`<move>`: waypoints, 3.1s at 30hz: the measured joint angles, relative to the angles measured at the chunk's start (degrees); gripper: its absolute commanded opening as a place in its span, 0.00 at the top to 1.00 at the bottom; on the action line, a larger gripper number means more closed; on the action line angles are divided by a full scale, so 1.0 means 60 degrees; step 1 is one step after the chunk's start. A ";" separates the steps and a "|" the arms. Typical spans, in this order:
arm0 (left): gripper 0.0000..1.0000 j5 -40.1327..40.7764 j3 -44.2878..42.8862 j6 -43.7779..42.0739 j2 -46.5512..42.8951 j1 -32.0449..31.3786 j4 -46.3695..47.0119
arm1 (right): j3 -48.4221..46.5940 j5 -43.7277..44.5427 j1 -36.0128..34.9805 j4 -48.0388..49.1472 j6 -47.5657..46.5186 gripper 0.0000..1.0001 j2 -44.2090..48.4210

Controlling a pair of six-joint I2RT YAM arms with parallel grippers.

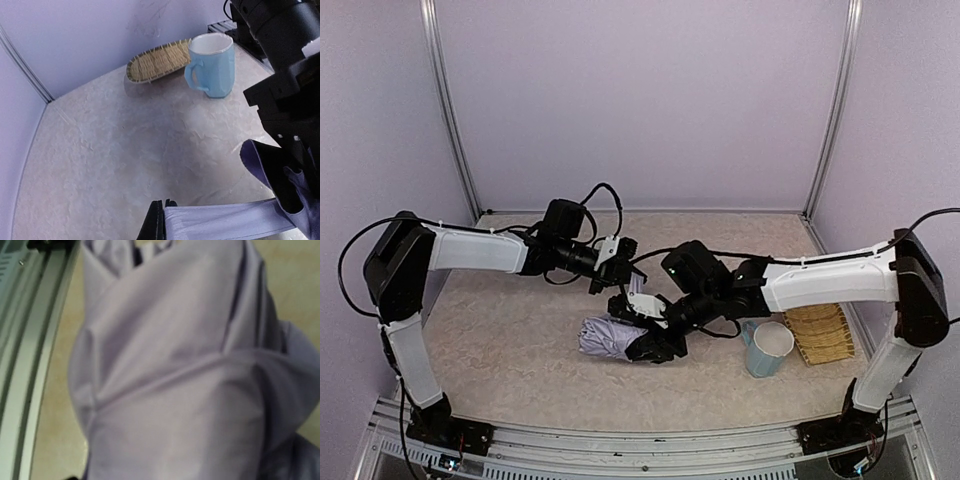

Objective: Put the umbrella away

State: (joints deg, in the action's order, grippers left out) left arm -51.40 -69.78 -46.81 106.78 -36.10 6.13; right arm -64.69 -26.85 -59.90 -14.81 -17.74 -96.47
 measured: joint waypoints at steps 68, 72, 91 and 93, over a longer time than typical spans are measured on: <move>0.71 0.7970 0.6109 0.0732 -0.3162 -0.4870 0.0408 | -0.0936 -0.4350 0.0892 -0.1606 0.1953 0.86 -0.3810; 0.99 0.7847 0.5821 0.0820 -0.3096 -0.4885 0.0131 | -0.0648 -0.4022 0.0951 -0.1515 0.2244 0.53 -0.3475; 1.00 0.6721 0.3719 0.1126 -0.2102 -0.4331 -0.2692 | 0.2965 0.0404 0.0823 0.0098 0.2688 0.20 0.1894; 1.00 0.6349 0.3424 0.1129 -0.1902 -0.4164 -0.3013 | 0.3679 0.1009 0.0448 0.0922 0.2677 0.19 0.2783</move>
State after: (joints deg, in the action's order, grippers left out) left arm -13.30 -49.23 -40.03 95.37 -61.08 -11.94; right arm -42.61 -20.80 -57.21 -9.28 -1.67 -79.77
